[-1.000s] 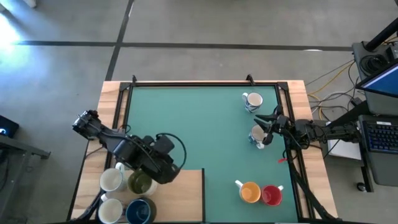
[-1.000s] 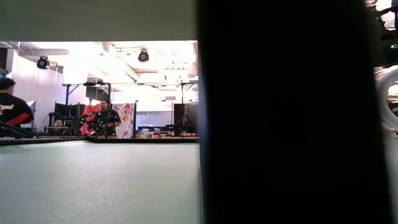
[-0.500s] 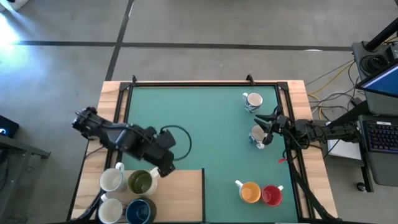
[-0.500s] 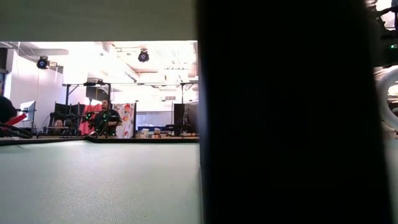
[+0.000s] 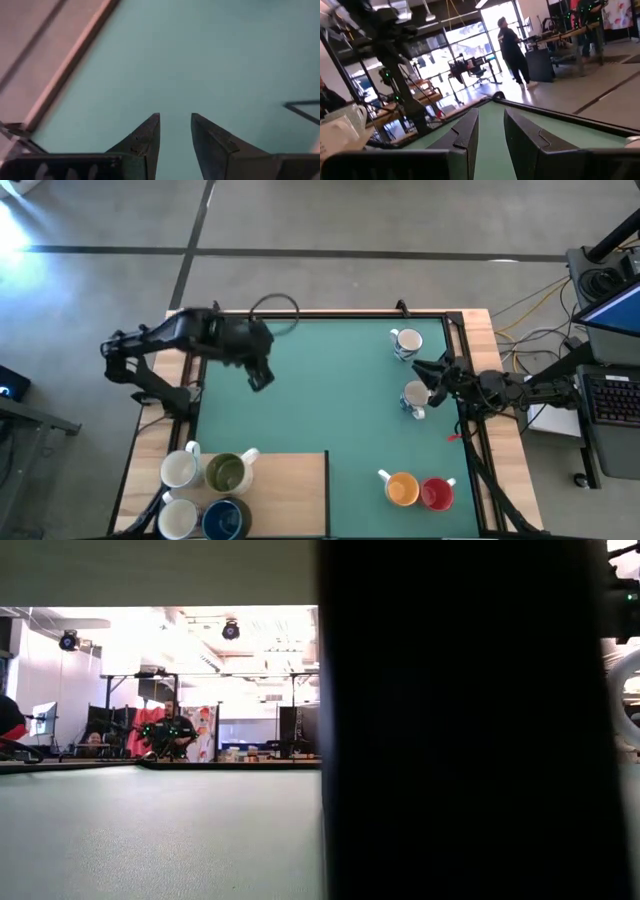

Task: Place coffee mugs
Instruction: Move the bottom blue patterned mug to the center of the table

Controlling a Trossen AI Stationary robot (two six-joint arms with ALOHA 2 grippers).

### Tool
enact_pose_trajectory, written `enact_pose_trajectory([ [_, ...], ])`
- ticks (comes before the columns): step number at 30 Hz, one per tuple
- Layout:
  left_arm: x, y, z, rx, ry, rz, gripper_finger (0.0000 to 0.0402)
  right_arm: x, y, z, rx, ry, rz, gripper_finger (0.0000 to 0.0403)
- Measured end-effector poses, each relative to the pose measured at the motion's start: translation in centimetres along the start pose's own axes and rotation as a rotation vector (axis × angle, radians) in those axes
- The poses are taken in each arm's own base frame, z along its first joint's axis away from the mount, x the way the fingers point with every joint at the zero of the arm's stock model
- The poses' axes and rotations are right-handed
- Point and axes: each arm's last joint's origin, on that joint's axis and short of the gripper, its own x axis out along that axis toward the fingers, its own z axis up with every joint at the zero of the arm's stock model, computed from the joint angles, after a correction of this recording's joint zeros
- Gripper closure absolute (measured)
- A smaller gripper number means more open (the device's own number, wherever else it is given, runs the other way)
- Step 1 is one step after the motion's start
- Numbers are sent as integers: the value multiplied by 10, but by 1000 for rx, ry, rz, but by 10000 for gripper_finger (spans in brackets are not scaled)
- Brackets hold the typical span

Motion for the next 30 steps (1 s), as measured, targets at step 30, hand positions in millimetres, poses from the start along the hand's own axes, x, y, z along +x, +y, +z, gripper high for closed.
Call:
enact_pose_trajectory([
  [30, 84, 2, 32, -201, -335, -215, 310, 10, -14, 1, 366, -63, -255, 321],
])
